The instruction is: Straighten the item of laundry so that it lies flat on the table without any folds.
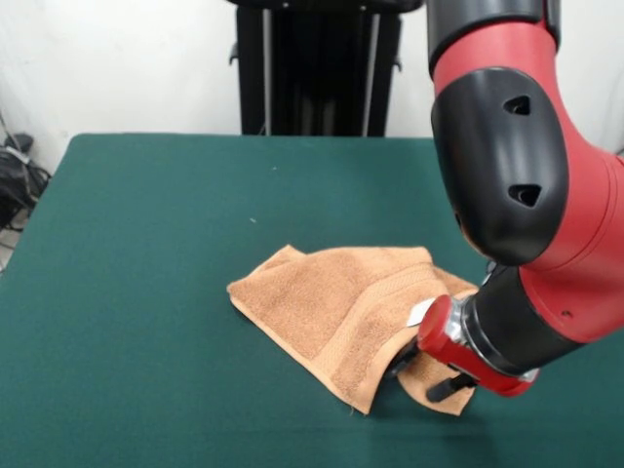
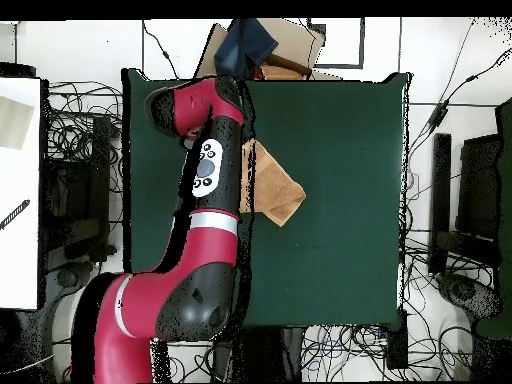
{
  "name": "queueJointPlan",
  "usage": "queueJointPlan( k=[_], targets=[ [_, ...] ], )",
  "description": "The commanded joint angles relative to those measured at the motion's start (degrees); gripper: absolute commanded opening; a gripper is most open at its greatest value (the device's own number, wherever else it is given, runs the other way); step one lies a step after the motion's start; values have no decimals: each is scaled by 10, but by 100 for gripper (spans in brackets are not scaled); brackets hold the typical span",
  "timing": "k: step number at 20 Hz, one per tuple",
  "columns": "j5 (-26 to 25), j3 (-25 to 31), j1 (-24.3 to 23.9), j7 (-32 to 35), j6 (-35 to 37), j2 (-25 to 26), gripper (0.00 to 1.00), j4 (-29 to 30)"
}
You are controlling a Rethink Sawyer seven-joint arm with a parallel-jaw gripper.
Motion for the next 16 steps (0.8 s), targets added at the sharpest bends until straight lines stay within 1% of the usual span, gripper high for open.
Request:
queueJointPlan(
  k=[1,5,7,14,15,16],
  targets=[
    [-16,61,7,-79,-40,-12,100,74],
    [-10,50,5,-98,10,-21,100,43],
    [-10,47,9,-104,23,-32,100,48],
    [-9,41,4,-111,45,-24,100,17],
    [-9,41,3,-112,46,-24,100,16],
    [-10,43,5,-112,41,-31,100,30]
  ],
)
